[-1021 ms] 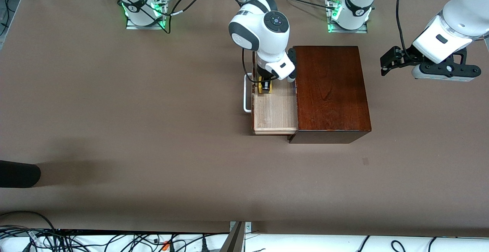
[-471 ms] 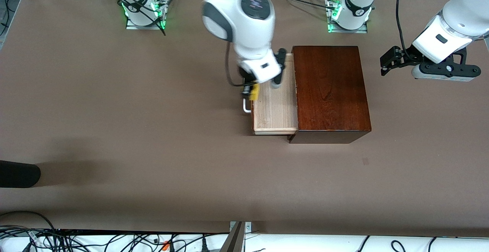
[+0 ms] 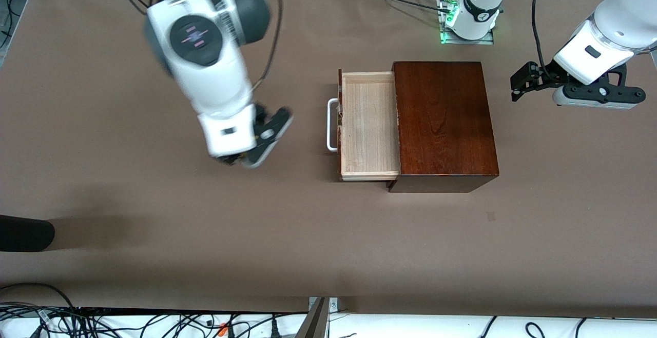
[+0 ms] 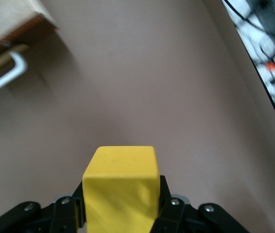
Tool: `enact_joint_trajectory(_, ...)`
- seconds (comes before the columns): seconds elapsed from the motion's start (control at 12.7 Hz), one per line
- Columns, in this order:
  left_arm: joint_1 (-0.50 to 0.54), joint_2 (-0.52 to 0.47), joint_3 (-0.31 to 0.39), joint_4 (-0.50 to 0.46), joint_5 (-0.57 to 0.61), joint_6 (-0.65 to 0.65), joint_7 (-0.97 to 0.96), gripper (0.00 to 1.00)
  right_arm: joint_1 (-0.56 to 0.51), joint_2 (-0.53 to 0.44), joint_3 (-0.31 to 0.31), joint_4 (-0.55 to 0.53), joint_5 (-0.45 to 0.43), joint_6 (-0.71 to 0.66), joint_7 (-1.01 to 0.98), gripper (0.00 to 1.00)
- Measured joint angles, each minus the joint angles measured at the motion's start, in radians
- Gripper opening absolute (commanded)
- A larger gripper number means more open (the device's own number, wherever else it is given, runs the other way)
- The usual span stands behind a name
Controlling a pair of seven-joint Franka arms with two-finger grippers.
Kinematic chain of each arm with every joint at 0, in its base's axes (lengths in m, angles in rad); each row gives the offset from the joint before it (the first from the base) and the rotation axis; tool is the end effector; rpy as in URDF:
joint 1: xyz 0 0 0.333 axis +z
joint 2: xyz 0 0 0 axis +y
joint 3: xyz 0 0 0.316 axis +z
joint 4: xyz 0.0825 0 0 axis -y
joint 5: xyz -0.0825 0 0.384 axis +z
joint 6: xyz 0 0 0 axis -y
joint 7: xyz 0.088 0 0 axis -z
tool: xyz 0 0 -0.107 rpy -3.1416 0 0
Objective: Open drawer, take yellow block, close drawer
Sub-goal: 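Lift the yellow cube out and carry it beside the box with the right gripper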
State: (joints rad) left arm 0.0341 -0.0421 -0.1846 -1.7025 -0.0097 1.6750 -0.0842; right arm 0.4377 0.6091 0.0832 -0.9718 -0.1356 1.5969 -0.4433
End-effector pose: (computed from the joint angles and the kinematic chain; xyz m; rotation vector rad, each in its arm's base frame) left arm 0.5421 -0.0851 0.5939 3.1363 -0.1024 0.0213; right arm 0.6433 0.3301 0.5193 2.7151 1.3984 0.0312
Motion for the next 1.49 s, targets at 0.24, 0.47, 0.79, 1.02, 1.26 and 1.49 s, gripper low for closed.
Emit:
enact_joint_trajectory(0.24, 0.000, 0.000, 0.000, 0.000, 0.000, 0.000, 0.000, 1.00, -0.065, -0.014, -0.084, -0.029, 0.096, -0.017, 0.006, 0.02)
enact_joint_trajectory(0.47, 0.000, 0.000, 0.000, 0.000, 0.000, 0.000, 0.000, 1.00, -0.115, -0.109, -0.165, -0.127, 0.141, -0.033, 0.006, 0.00)
enact_joint_trajectory(0.79, 0.000, 0.000, 0.000, 0.000, 0.000, 0.000, 0.000, 1.00, -0.122, -0.227, -0.220, -0.302, 0.162, -0.034, 0.014, 0.00)
enact_joint_trajectory(1.02, 0.000, 0.000, 0.000, 0.000, 0.000, 0.000, 0.000, 1.00, -0.134, -0.288, -0.247, -0.519, 0.172, 0.138, 0.015, 0.00)
enact_joint_trajectory(1.26, 0.000, 0.000, 0.000, 0.000, 0.000, 0.000, 0.000, 1.00, -0.180, -0.353, -0.252, -0.791, 0.173, 0.365, 0.016, 0.00)
enact_joint_trajectory(1.49, 0.000, 0.000, 0.000, 0.000, 0.000, -0.001, 0.000, 1.00, -0.228, -0.361, -0.253, -0.982, 0.177, 0.566, 0.037, 0.00)
